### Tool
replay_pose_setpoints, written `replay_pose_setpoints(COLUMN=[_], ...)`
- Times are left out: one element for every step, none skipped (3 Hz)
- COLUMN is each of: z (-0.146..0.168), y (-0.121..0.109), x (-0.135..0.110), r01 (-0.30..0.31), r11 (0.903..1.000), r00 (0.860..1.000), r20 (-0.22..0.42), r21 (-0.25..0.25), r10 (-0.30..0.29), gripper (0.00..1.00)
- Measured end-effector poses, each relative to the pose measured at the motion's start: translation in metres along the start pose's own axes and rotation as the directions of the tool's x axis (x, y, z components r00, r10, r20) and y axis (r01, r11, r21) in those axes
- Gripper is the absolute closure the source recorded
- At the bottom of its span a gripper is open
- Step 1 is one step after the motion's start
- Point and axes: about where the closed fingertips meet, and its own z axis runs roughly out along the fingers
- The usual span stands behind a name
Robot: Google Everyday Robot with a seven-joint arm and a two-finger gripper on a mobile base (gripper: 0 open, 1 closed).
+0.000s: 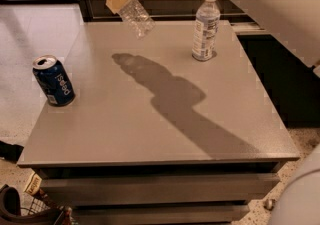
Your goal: Knock water bottle over
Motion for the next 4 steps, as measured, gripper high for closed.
replay_pose_setpoints(z=[0.005, 0.019, 0.046, 0.088], y=[-0.006, -0.004, 0.007, 0.028], x=[0.017, 0.043, 0.075, 0.103], r01=[0.009, 0.011, -0.002, -0.026], r11=[0.9995, 0.9998, 0.9993, 0.9896], r00=[0.993, 0.978, 0.964, 0.955], r20=[-0.114, -0.209, -0.266, -0.295], r21=[0.029, 0.018, -0.036, -0.142], r10=[-0.006, -0.007, -0.008, -0.017], gripper=[1.00, 1.00, 1.00, 1.00])
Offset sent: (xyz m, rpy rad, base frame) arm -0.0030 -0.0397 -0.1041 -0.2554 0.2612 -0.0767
